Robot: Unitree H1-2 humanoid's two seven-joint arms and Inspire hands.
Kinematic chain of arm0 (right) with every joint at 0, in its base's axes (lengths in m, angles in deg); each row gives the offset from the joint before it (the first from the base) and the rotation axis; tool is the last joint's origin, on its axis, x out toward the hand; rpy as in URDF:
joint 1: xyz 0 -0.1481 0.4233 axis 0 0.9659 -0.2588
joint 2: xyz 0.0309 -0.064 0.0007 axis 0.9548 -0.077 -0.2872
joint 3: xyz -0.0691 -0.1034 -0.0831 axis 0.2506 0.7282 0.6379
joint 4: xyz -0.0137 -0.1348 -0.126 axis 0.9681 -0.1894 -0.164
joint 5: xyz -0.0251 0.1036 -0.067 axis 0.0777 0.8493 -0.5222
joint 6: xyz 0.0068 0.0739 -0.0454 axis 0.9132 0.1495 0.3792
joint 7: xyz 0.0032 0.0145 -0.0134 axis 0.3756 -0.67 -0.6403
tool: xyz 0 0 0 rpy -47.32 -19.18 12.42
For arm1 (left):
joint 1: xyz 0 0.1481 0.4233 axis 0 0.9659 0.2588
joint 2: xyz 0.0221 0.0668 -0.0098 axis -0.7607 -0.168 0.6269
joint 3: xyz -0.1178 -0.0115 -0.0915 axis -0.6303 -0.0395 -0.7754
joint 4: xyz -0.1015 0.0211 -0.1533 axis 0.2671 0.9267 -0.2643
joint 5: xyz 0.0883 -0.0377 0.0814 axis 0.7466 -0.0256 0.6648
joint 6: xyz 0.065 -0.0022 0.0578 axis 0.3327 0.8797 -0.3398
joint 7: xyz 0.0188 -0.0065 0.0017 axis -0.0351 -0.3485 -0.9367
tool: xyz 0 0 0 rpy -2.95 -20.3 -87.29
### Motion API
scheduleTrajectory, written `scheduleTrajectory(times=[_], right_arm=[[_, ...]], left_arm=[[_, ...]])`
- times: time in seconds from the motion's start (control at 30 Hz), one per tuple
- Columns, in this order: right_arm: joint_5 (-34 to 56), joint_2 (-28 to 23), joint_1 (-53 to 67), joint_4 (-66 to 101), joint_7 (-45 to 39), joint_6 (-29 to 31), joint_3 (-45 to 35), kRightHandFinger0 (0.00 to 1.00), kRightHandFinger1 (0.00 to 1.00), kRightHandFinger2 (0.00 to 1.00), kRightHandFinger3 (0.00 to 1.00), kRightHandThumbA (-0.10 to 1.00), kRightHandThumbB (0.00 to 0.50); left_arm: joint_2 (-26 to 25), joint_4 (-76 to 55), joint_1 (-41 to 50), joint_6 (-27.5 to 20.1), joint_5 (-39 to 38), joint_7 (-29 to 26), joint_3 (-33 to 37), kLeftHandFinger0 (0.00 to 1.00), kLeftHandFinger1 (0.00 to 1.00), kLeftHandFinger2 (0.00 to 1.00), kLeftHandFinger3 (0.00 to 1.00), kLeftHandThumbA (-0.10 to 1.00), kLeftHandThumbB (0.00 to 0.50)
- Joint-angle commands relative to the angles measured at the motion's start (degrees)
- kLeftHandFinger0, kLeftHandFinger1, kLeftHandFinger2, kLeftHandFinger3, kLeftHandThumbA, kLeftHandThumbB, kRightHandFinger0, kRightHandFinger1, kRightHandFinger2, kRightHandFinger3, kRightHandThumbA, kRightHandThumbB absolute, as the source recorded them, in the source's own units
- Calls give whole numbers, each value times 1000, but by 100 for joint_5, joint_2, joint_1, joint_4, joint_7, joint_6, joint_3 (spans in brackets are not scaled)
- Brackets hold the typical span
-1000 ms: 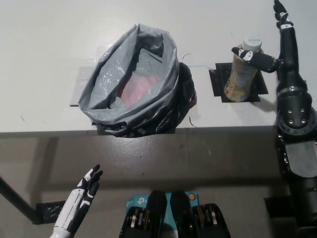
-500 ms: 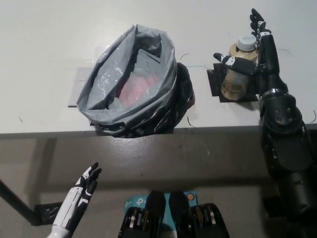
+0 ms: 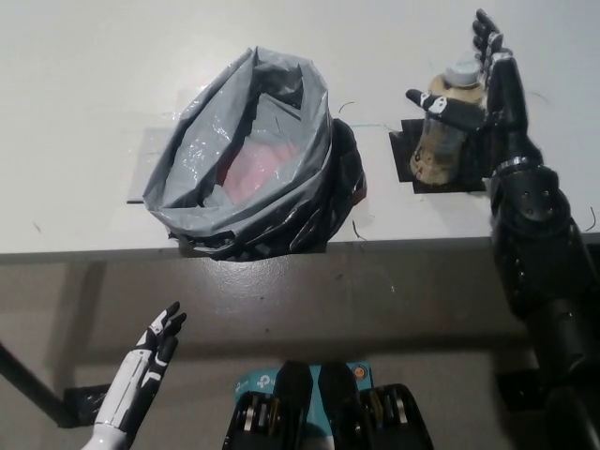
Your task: Use the right hand to pick up a bottle of protein shake and place it into a plastic bag on the left side
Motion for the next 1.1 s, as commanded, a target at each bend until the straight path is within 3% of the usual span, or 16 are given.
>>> scheduleTrajectory(times=[0.0, 0.53, 0.57, 0.6, 0.63, 0.67, 0.7, 0.73, 0.77, 0.87, 1.07], right_arm=[[207, 75, -186, -376, 32, 93, -43, 1000, 1000, 1000, 1000, 974, 500], [236, 105, -541, -998, 58, 303, 19, 1000, 1000, 1000, 1000, 959, 500], [195, 111, -536, -991, 153, 363, 35, 1000, 1000, 1000, 1000, 928, 500], [296, 168, -529, -969, 324, 445, -84, 1000, 1000, 1000, 1000, 774, 496], [251, 212, -527, -940, 656, 407, -137, 1000, 940, 1000, 1000, 593, 452], [187, 279, -536, -919, 1175, 378, -226, 191, 223, 370, 435, 176, 285], [121, 295, -546, -916, 1418, 405, -241, 38, 81, 193, 214, 15, 236], [57, 305, -566, -931, 1617, 456, -247, 8, 45, 210, 207, -70, 213], [23, 292, -558, -897, 1645, 471, -237, 0, 72, 349, 298, -99, 165], [-2, 242, -551, -807, 1656, 472, -213, 0, 193, 546, 510, -100, 150], [-56, 255, -450, -719, 1738, 515, -123, 0, 232, 589, 583, -100, 148]], left_arm=[[-17, -221, 16, -118, -94, 48, -74, 1000, 1000, 1000, 1000, 1000, 177], [-21, -107, -204, -140, -118, 87, -98, 1000, 1000, 1000, 1000, 1000, 174], [2, -148, -190, -70, -152, 96, -98, 1000, 1000, 1000, 1000, 1000, 172], [17, -165, -180, -40, -145, 89, -96, 1000, 1000, 1000, 1000, 1000, 168], [19, -167, -156, -67, -148, 93, -91, 1000, 1000, 1000, 1000, 1000, 157], [12, -169, -122, -115, -153, 108, -83, 1000, 1000, 1000, 1000, 1000, 150], [2, -158, -117, -150, -156, 116, -81, 1000, 1000, 1000, 1000, 1000, 145], [-14, -146, -123, -181, -159, 125, -85, 1000, 1000, 1000, 1000, 1000, 144], [-39, -135, -137, -200, -141, 130, -88, 1000, 1000, 1000, 1000, 1000, 150], [-66, -144, -192, -127, -66, 111, -93, 1000, 1000, 1000, 1000, 1000, 157], [-51, -175, -101, -126, -77, 108, -101, 1000, 1000, 1000, 1000, 1000, 168]])
